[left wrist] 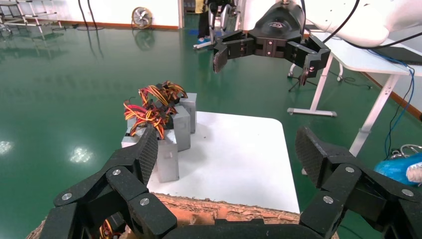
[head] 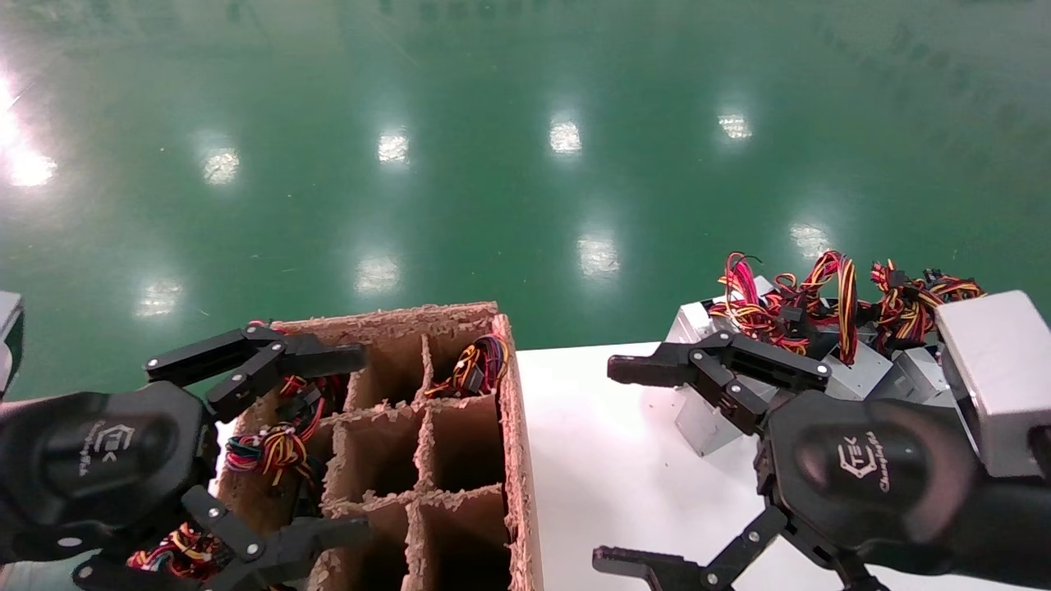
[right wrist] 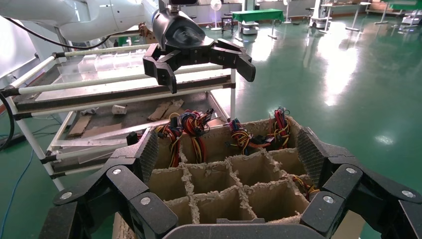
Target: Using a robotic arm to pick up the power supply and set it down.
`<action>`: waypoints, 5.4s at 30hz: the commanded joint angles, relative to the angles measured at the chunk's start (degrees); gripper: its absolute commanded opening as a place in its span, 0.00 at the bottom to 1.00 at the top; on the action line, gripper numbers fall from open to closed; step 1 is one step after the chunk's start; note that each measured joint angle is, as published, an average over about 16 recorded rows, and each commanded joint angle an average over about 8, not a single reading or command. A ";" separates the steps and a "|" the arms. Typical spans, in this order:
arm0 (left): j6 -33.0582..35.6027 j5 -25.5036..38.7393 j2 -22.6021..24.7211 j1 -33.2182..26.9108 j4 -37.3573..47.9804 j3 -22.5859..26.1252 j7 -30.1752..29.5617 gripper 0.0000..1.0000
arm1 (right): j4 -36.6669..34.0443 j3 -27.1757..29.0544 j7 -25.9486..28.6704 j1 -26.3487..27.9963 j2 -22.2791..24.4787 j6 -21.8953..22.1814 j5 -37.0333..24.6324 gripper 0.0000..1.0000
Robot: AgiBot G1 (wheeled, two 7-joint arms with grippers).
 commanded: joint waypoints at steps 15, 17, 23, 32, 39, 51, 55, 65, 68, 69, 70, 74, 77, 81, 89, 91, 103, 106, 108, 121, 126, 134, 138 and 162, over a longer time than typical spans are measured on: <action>0.00 0.00 0.00 0.00 0.00 0.00 0.00 1.00 | 0.00 0.00 0.00 0.00 0.00 0.00 0.00 1.00; 0.00 0.00 0.00 0.00 0.00 0.00 0.00 1.00 | 0.00 0.00 0.00 0.00 0.00 0.00 0.00 1.00; 0.00 0.00 0.00 0.00 0.00 0.00 0.00 1.00 | 0.00 0.00 0.00 0.00 0.00 0.00 0.00 1.00; 0.00 0.00 0.00 0.00 0.00 0.00 0.00 1.00 | 0.00 0.00 0.00 0.00 0.00 0.00 0.00 1.00; 0.00 0.00 0.00 0.00 0.00 0.00 0.00 1.00 | 0.00 0.00 0.00 0.00 0.00 0.00 0.00 1.00; 0.00 0.00 0.00 0.00 0.00 0.00 0.00 0.50 | 0.00 0.00 0.00 0.00 0.00 0.00 0.00 1.00; 0.00 0.00 0.00 0.00 0.00 0.00 0.00 0.00 | 0.00 0.00 0.00 0.00 0.00 0.00 0.00 1.00; 0.00 0.00 0.00 0.00 0.00 0.00 0.00 0.00 | 0.00 0.01 0.00 0.00 0.00 -0.01 -0.01 1.00; 0.00 0.00 0.00 0.00 0.00 0.00 0.00 0.00 | -0.08 -0.01 -0.02 -0.05 -0.02 -0.01 -0.01 1.00; 0.00 0.00 0.00 0.00 0.00 0.00 0.00 0.00 | -0.19 -0.03 -0.08 -0.10 -0.05 -0.02 -0.04 1.00; 0.00 0.00 0.00 0.00 0.00 0.00 0.00 0.00 | -0.36 -0.07 -0.19 -0.15 -0.12 0.00 -0.13 1.00; 0.00 0.00 0.00 0.00 0.00 0.00 0.00 0.00 | -1.74 -0.63 -1.07 -0.21 -1.31 0.32 -1.01 1.00; 0.00 0.00 0.00 0.00 0.00 0.00 0.00 0.00 | -3.42 -1.77 -2.02 0.49 -3.44 0.80 -2.79 1.00; 0.00 0.00 0.00 0.00 0.00 0.00 0.00 0.00 | -6.78 -4.25 -3.22 2.99 -8.11 1.30 -6.14 1.00; 0.00 0.00 0.00 0.00 0.00 0.00 0.00 0.00 | -20.34 -10.66 -6.74 11.81 -21.33 1.20 -14.19 1.00; 0.00 0.00 0.00 0.00 0.00 0.00 0.00 0.00 | -24.65 -12.22 -8.02 14.36 -24.79 1.30 -16.38 1.00; 0.00 0.00 0.00 0.00 0.00 0.00 0.00 0.00 | -46.16 -19.91 -17.32 25.22 -41.62 3.91 -26.63 1.00; 0.00 0.00 0.00 0.00 0.00 0.00 0.00 0.00 | -47.67 -21.89 -18.40 26.09 -43.10 4.64 -26.42 0.98; 0.00 0.00 0.00 0.00 0.00 0.00 0.00 0.00 | -47.11 -23.65 -18.51 26.18 -43.49 5.37 -25.51 0.90; 0.00 0.00 0.00 0.00 0.00 0.00 0.00 0.00 | -37.34 -37.89 -15.20 25.23 -43.72 20.67 -17.10 0.00; 0.00 0.00 0.00 0.00 0.00 0.00 0.00 0.00 | -34.08 -42.93 -13.83 24.98 -43.71 27.36 -14.10 0.00; 0.00 0.00 0.00 0.00 0.00 0.00 0.00 0.00 | -30.48 -50.34 -12.36 25.61 -43.69 33.61 -9.64 0.00; 0.00 0.00 0.00 0.00 0.00 0.00 0.00 0.00 | -29.24 -53.35 -12.18 26.10 -43.73 36.15 -7.67 0.00; 0.00 0.00 0.00 0.00 0.00 0.01 0.00 0.00 | -27.63 -63.25 -14.15 28.59 -43.63 41.71 3.61 0.00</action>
